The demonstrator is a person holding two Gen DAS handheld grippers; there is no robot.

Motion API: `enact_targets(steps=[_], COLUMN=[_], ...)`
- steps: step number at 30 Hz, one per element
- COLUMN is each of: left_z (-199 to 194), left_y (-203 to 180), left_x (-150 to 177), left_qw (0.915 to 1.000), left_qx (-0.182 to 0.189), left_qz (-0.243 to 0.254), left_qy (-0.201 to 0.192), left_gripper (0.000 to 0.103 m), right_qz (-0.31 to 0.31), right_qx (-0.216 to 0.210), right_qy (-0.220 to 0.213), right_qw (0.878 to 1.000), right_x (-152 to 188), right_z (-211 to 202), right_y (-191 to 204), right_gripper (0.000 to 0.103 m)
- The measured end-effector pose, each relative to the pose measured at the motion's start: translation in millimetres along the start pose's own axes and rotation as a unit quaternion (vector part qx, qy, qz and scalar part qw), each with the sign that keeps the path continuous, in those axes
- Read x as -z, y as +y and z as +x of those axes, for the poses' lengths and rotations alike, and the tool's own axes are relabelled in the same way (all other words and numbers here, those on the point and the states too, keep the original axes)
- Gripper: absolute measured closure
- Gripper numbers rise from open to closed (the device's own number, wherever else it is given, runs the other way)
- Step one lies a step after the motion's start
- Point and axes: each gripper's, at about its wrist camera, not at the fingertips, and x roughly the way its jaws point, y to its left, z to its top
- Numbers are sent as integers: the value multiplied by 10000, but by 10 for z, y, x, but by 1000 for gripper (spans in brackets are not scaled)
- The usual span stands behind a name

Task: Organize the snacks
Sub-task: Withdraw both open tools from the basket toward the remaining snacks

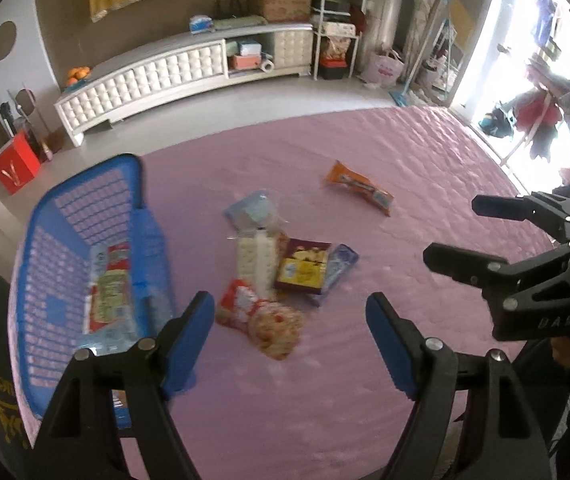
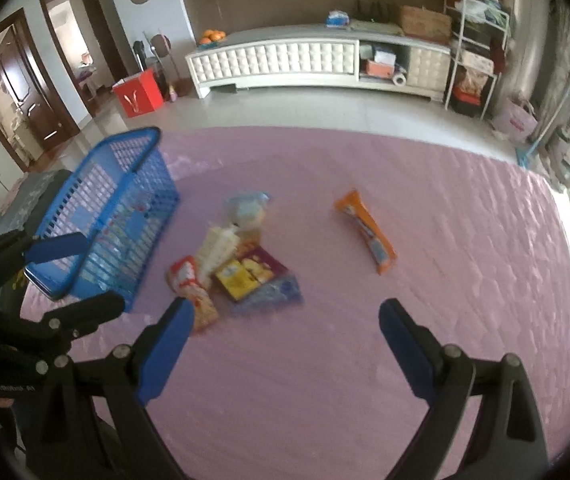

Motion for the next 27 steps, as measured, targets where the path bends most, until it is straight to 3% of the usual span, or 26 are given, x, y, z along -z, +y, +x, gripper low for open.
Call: enact_targets(steps=[10,23,27], left_z=[578,1407,1561], left_y=[-364,-192,-111], left_x=[-112,-228,-256], left_qw=[9986,9935,9927], left_qx=[-109,-435,-327], left_qz=[235,291,200], left_qy=[452,1012,1146], left_gripper=[27,27,27], right_qz=[193,349,426], right_qx=[107,83,-3], right_qy=[255,464,495], right_qw=[9994,9983,9979], right_x=[173,160,165], right_z=[308,886,954], right_y=[-427,-525,-580], right_gripper=[7,7,7])
